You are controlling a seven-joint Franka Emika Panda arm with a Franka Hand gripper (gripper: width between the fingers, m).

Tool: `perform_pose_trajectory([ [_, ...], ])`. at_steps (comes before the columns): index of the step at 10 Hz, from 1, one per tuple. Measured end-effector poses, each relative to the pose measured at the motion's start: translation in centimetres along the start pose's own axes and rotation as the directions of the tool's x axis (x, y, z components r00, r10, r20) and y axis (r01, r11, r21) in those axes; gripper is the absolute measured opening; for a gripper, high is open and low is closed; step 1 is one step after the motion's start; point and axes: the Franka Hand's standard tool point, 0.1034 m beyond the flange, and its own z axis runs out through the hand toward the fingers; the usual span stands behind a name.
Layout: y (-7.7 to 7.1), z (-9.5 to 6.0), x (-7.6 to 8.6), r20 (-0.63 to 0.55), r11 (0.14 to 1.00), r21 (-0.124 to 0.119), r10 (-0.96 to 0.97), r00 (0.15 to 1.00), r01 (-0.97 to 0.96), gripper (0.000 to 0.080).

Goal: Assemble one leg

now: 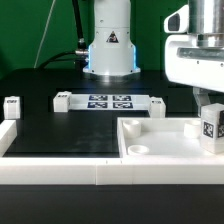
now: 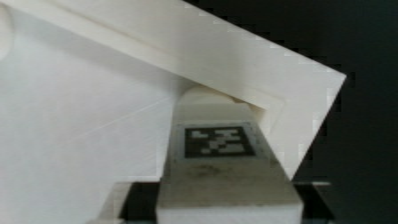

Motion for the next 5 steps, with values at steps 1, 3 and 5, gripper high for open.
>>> perform_pose_trajectory([
  [1,0.02,0.0,0.08,0.006,0.996,0.001,0.085,0.996,-0.085,0.029],
  [3,0.04,0.0,0.17,0.015,0.987,0.002,0.16,0.987,-0.16,0.0291],
  [5,0.05,0.04,0.15,0.015,0.989,0.002,0.146,0.989,-0.146,0.0363],
])
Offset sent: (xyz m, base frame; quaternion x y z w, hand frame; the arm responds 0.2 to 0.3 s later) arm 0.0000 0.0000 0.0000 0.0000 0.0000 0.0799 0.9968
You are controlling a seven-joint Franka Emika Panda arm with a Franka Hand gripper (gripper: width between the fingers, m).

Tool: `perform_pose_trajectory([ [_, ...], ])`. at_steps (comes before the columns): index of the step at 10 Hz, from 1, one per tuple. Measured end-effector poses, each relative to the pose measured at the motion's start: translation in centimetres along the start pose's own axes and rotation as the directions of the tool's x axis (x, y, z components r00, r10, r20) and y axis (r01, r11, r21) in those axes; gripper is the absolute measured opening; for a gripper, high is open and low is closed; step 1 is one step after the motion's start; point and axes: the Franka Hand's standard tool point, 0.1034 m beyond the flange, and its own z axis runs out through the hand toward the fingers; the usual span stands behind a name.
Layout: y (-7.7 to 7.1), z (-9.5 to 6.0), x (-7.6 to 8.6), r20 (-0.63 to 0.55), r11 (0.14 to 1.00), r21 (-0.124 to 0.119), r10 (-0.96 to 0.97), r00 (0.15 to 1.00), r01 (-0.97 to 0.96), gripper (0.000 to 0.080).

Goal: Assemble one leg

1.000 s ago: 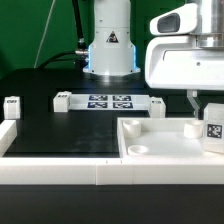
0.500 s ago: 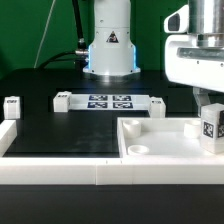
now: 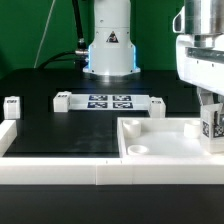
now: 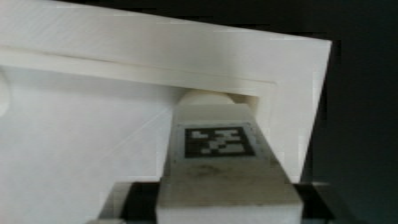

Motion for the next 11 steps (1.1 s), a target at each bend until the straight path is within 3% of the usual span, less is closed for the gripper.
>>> perform_pose_trajectory([
  [1,-0.09,-0.03,-0.04,-0.001,0.999,0.005,-0.043,0.999,0.043,0.0547],
  [2,-0.24,-0.08,-0.14,-0.004,0.996,0.015,-0.088,0.996,0.088,0.0547],
  [3,-0.27,-0.11,-0.13,-0.006,0.981,0.015,-0.194,0.981,0.194,0.0617],
  [6,-0.21,0.35,-0.54,-0.013,0.816,0.005,-0.578,0.816,0.578,0.0648],
  [11,-0.45,0.16,-0.91,-0.023,0.374,-0.023,-0.927,0.374,0.927,0.0649],
])
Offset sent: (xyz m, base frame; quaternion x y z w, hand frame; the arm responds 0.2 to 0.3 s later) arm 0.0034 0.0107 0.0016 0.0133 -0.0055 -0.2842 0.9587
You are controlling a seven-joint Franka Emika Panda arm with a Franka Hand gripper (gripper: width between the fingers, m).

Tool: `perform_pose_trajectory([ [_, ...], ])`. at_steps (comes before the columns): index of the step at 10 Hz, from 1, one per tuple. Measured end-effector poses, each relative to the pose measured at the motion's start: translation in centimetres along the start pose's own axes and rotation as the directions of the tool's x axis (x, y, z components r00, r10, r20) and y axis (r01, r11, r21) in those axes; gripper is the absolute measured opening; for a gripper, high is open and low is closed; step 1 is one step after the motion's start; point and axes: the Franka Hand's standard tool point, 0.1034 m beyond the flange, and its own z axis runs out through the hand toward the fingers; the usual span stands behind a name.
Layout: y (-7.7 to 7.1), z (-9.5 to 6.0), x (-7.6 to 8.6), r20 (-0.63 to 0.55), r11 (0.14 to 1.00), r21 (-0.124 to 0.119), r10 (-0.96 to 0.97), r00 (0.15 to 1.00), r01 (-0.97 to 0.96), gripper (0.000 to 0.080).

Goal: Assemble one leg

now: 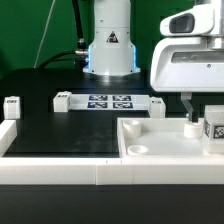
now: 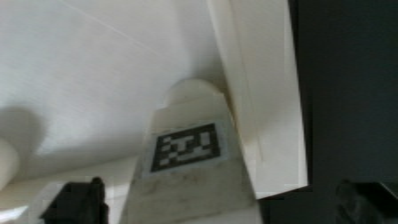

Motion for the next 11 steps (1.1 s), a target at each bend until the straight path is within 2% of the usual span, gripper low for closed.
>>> perform_pose_trajectory([
  [2,0.13,-0.28,0.25,-0.006,0.983,-0.014,-0.183,0.983,0.183,0.0649],
  [4,0.3,-0.27,0.3,-0.005,0.971,-0.02,-0.24,0.971,0.24,0.0649],
  [6,0.31,-0.27,0.3,-0.006,0.972,-0.02,-0.235,0.972,0.235,0.0386],
  [7,0.32,-0.27,0.31,-0.006,0.972,-0.02,-0.235,0.972,0.234,0.029],
  [10,0.33,-0.27,0.31,-0.006,0.979,-0.02,-0.204,0.979,0.204,0.0291],
  [11,0.46,-0.25,0.27,-0.011,1.0,-0.016,-0.002,1.0,0.002,0.0291],
])
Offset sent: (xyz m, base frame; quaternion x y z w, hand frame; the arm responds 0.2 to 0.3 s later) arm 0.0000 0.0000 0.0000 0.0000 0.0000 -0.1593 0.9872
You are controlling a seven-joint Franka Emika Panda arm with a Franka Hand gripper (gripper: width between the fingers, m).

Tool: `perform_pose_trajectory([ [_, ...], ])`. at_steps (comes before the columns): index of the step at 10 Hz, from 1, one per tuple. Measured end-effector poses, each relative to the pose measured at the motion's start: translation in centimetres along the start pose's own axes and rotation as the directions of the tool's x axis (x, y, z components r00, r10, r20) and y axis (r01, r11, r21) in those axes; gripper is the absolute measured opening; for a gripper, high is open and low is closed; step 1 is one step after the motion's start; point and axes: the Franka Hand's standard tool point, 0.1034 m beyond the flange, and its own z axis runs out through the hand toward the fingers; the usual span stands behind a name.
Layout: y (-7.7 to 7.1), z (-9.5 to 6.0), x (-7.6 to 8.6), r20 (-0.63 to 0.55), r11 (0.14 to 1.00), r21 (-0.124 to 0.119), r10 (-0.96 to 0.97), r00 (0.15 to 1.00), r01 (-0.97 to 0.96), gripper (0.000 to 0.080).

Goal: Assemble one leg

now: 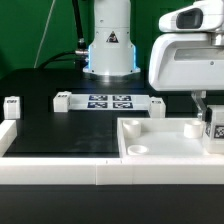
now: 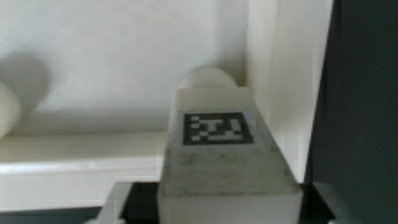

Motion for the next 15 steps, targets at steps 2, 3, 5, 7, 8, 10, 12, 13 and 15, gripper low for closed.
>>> perform_pose_trajectory([
  [2,0.31,0.06,0.06,-0.004,0.958,0.011,0.288,0.958,-0.288,0.0291],
  [3,0.35,0.06,0.05,-0.004,0.928,0.01,0.371,0.928,-0.371,0.0291],
  [5,0.56,0.06,0.07,-0.003,0.825,0.006,0.565,0.825,-0.564,0.0292],
  [7,0.79,0.0,-0.1,0.017,0.622,0.004,0.783,0.622,-0.783,0.0292],
  [8,0.82,0.01,-0.11,0.022,0.573,0.004,0.82,0.572,-0.82,0.0292],
  [10,0.83,0.02,-0.16,0.029,0.479,0.0,0.878,0.479,-0.878,0.0292],
  [12,0.73,0.04,-0.23,0.036,0.397,-0.002,0.917,0.397,-0.918,0.0293],
  [13,0.74,0.09,-0.24,0.036,0.423,-0.002,0.905,0.423,-0.906,0.0293],
  [15,0.63,0.05,-0.23,0.034,0.51,0.002,0.859,0.51,-0.86,0.059],
])
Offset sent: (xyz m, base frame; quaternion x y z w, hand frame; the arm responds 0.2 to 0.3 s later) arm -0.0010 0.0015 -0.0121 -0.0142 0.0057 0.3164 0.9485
